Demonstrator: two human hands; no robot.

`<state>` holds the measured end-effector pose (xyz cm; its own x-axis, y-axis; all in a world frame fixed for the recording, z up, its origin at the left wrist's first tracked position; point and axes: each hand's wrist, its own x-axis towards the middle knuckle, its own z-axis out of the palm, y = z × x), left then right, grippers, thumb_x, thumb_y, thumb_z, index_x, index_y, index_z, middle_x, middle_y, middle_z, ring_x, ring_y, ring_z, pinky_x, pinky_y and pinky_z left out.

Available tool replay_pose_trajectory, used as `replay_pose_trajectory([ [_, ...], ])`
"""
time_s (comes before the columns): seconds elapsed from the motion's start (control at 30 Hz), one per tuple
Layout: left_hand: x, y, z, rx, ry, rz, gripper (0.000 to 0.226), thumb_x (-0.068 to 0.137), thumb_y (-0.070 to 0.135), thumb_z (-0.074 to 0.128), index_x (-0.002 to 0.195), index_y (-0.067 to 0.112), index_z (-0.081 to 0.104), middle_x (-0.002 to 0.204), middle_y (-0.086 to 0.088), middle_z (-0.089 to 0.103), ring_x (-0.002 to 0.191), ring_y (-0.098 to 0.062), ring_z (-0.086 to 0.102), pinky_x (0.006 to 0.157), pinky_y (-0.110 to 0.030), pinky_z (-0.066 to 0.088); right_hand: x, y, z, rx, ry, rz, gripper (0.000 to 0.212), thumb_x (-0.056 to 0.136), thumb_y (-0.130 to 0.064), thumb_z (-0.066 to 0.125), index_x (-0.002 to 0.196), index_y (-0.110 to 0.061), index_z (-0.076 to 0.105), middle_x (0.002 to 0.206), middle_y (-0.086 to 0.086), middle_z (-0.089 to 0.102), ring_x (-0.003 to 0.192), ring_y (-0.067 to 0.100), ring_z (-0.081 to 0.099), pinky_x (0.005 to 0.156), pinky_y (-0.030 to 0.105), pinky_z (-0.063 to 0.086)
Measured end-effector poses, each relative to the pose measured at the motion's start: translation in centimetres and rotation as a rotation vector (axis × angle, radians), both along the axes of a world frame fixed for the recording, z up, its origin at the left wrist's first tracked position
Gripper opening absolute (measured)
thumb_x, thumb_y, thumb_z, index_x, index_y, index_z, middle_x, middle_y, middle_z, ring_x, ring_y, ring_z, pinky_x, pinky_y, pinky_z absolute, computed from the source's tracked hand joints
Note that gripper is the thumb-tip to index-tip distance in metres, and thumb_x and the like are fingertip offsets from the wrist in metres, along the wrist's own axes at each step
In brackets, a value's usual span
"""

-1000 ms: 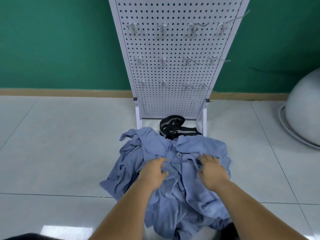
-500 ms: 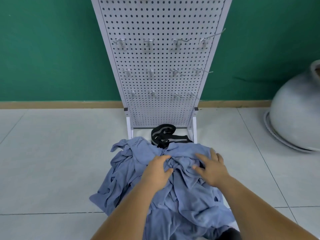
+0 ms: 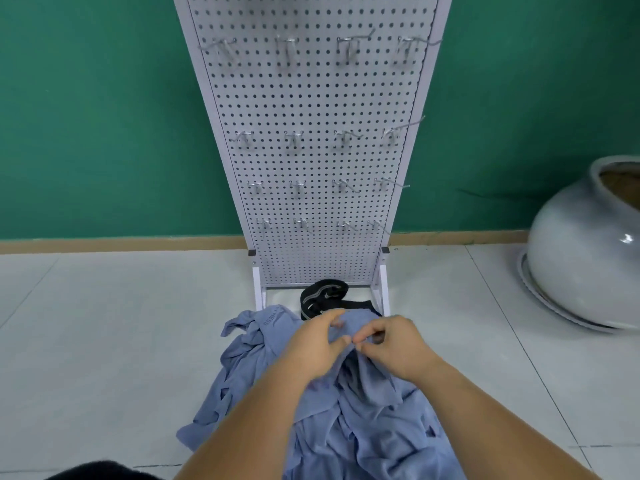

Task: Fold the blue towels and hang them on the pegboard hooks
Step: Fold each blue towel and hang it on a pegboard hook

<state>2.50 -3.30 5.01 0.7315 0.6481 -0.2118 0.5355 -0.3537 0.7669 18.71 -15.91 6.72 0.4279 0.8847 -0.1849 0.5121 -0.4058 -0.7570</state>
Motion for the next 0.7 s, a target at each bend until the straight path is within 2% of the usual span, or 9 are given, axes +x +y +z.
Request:
replay_pose_trajectory([
  [0.1, 0.9, 1.7, 4.5, -0.05, -0.105, -0.043, 0.036, 0.098, 0.025, 0.073, 0.134, 0.022, 0.068, 0.093, 0.012, 0.069, 0.08, -0.003, 0.06, 0.087, -0.03, 0.057, 1.1, 0.8, 5.7, 0.072, 0.106, 0.019, 0.007, 0.083, -0.016, 0.088, 0.084, -0.022, 0.083, 0.06, -0.02, 0.067, 0.055, -0.001, 0.053, 0.063, 0.015, 0.043],
  [0.17, 1.3, 2.7, 7.6, -0.022, -0.12, -0.065, 0.021, 0.098, 0.025, 0.074, 0.117, 0.02, 0.076, 0.085, 0.005, 0.071, 0.071, -0.004, 0.058, 0.072, -0.029, 0.057, 1.7, 1.1, 9.1, 0.119, 0.16, 0.025, 0.011, 0.081, -0.015, 0.09, 0.085, -0.019, 0.081, 0.064, -0.013, 0.068, 0.058, 0.005, 0.054, 0.063, 0.02, 0.046],
  [0.23, 1.4, 3.3, 10.6, 0.012, -0.134, -0.064, 0.014, 0.095, 0.026, 0.077, 0.107, 0.018, 0.077, 0.09, -0.003, 0.075, 0.075, -0.007, 0.061, 0.08, -0.034, 0.058, 1.9, 1.5, 12.2, 0.176, 0.125, 0.079, 0.02, 0.08, -0.012, 0.091, 0.092, -0.021, 0.077, 0.076, -0.007, 0.07, 0.063, 0.011, 0.057, 0.065, 0.024, 0.049],
  [0.33, 0.8, 3.5, 14.9, 0.058, -0.249, -0.027, 0.01, 0.091, 0.022, 0.083, 0.097, 0.017, 0.077, 0.088, 0.002, 0.075, 0.077, -0.007, 0.064, 0.081, -0.025, 0.055, 2.4, 1.7, 15.9, 0.251, 0.069, 0.143, 0.039, 0.08, -0.014, 0.091, 0.11, -0.027, 0.069, 0.103, 0.002, 0.068, 0.071, 0.017, 0.062, 0.077, 0.031, 0.057],
  [0.4, 0.0, 3.3, 17.3, 0.087, -0.333, -0.014, 0.008, 0.088, 0.018, 0.085, 0.091, 0.018, 0.078, 0.088, 0.003, 0.076, 0.079, -0.01, 0.068, 0.081, -0.024, 0.058, 2.8, 1.4, 17.3, 0.209, 0.014, 0.173, 0.046, 0.082, -0.019, 0.089, 0.12, -0.033, 0.066, 0.108, 0.002, 0.067, 0.079, 0.022, 0.069, 0.084, 0.032, 0.061],
  [0.47, -0.9, 3.3, 18.6, 0.104, -0.375, -0.025, 0.008, 0.087, 0.014, 0.086, 0.089, 0.017, 0.078, 0.093, 0.002, 0.076, 0.084, -0.012, 0.072, 0.082, -0.024, 0.059, 3.0, 0.8, 17.6, 0.13, -0.084, 0.21, 0.039, 0.085, -0.022, 0.086, 0.118, -0.034, 0.069, 0.106, 0.001, 0.071, 0.088, 0.023, 0.072, 0.086, 0.033, 0.061],
  [0.53, -1.9, 3.4, 18.8, 0.113, -0.383, -0.009, 0.009, 0.088, 0.017, 0.085, 0.087, 0.021, 0.077, 0.097, 0.003, 0.075, 0.085, -0.009, 0.071, 0.08, -0.024, 0.058, 2.9, 0.2, 17.3, 0.092, -0.161, 0.233, 0.025, 0.085, -0.02, 0.085, 0.106, -0.029, 0.075, 0.097, -0.004, 0.076, 0.089, 0.019, 0.072, 0.083, 0.032, 0.06],
  [0.63, -3.3, 3.6, 18.0, 0.09, -0.34, 0.057, 0.01, 0.094, 0.024, 0.079, 0.09, 0.029, 0.071, 0.094, 0.007, 0.074, 0.075, -0.007, 0.065, 0.072, -0.026, 0.053, 2.4, -0.2, 16.9, 0.056, -0.158, 0.234, 0.015, 0.082, -0.015, 0.085, 0.09, -0.025, 0.078, 0.085, -0.01, 0.077, 0.077, 0.007, 0.07, 0.075, 0.027, 0.057],
  [0.7, -3.7, 3.5, 17.6, 0.078, -0.316, 0.056, 0.012, 0.095, 0.022, 0.077, 0.092, 0.028, 0.067, 0.094, 0.006, 0.073, 0.075, -0.01, 0.064, 0.075, -0.032, 0.057, 1.8, -0.1, 17.1, 0.047, -0.14, 0.257, 0.016, 0.079, -0.017, 0.088, 0.087, -0.024, 0.077, 0.082, -0.007, 0.076, 0.07, 0.003, 0.063, 0.07, 0.021, 0.052],
])
